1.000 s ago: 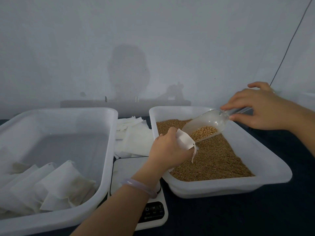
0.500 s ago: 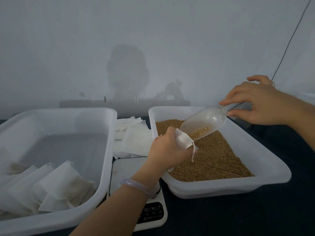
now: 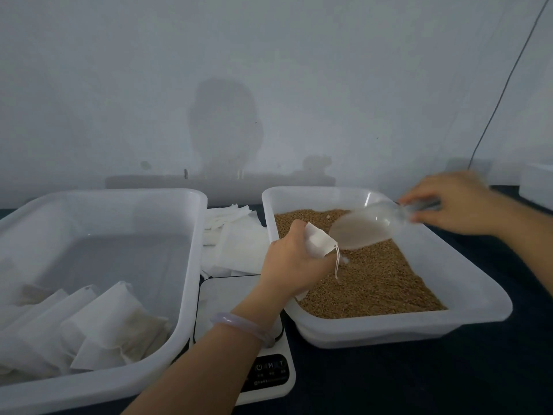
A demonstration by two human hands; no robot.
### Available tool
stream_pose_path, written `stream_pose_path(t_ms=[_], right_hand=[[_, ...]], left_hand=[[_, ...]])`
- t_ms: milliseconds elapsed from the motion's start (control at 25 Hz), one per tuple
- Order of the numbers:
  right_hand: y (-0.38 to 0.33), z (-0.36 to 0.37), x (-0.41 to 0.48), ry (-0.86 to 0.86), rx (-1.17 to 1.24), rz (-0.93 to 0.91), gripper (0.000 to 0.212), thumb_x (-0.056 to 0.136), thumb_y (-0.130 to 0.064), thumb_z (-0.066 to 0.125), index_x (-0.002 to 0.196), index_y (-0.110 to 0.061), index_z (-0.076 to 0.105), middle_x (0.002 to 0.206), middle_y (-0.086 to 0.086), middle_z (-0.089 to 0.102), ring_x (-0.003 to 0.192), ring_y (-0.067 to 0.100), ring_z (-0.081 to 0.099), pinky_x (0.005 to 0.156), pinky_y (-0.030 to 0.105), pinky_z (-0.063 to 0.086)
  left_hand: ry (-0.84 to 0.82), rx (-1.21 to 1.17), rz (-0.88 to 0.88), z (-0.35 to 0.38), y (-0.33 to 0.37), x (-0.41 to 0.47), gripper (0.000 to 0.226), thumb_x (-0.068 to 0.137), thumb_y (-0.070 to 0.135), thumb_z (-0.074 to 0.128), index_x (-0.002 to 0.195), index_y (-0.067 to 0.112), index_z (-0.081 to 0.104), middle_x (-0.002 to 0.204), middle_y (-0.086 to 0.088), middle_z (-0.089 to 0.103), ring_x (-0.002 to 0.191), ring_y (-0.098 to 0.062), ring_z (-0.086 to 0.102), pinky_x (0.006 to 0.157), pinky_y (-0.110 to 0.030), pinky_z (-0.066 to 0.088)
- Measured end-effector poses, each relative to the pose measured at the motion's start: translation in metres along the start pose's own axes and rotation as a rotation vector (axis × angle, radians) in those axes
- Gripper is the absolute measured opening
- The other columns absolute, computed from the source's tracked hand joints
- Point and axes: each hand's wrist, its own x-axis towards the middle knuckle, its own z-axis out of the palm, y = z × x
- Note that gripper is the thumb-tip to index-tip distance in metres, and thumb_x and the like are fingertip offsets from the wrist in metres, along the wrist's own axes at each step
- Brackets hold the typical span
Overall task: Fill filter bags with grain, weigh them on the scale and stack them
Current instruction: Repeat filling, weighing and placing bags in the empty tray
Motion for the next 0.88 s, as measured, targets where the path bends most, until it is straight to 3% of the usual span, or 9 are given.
stream_pose_path(t_ms=[120,240,480,680,880], right_hand=[[-0.01,0.047,-0.012,-0.177,0.079,0.044,0.033,0.078,-0.034,0.072,0.11,-0.034,0.064,0.105,-0.019,0.062,0.094,-0.002,0.054,0.093,0.023,0.041],[-0.023,0.081,-0.019,-0.236,0.136,0.002,0.031,0.077,-0.036,0.073,0.107,-0.038,0.066,0.094,-0.025,0.057,0.094,-0.005,0.053,0.09,0.019,0.04],[-0.022,0.088,-0.028,-0.381,0.266,-0.047,0.03,0.078,-0.035,0.073,0.101,-0.05,0.06,0.099,-0.029,0.057,0.099,-0.009,0.052,0.089,0.015,0.04],[-0.002,0.061,-0.034,-0.325,0.303,0.058,0.026,0.085,-0.028,0.066,0.103,-0.045,0.059,0.103,-0.026,0.061,0.101,-0.008,0.054,0.098,0.027,0.042],[0.01,0.04,-0.033,-0.163,0.298,0.138,0.025,0.086,-0.025,0.064,0.106,-0.039,0.059,0.11,-0.011,0.065,0.104,0.008,0.059,0.1,0.036,0.043]], left_hand=[[0.007,-0.002,0.014,0.001,-0.001,0.001,0.043,0.075,0.047,0.07,0.093,0.021,0.039,0.081,0.008,0.053,0.086,-0.025,0.06,0.066,-0.034,0.047],[0.014,0.0,0.007,0.001,-0.001,0.001,0.045,0.074,0.045,0.071,0.095,0.023,0.038,0.08,0.011,0.051,0.087,-0.025,0.059,0.064,-0.032,0.042],[0.012,-0.033,-0.004,0.0,-0.002,0.001,0.042,0.074,0.043,0.071,0.094,0.024,0.039,0.079,0.012,0.052,0.08,-0.02,0.058,0.056,-0.027,0.039],[0.017,-0.036,0.005,0.0,-0.002,-0.001,0.041,0.075,0.042,0.07,0.092,0.022,0.039,0.08,0.01,0.053,0.081,-0.022,0.059,0.061,-0.03,0.043],[0.008,-0.032,0.018,0.0,-0.002,0.0,0.042,0.076,0.042,0.069,0.094,0.021,0.039,0.083,0.007,0.055,0.086,-0.027,0.06,0.068,-0.035,0.048]])
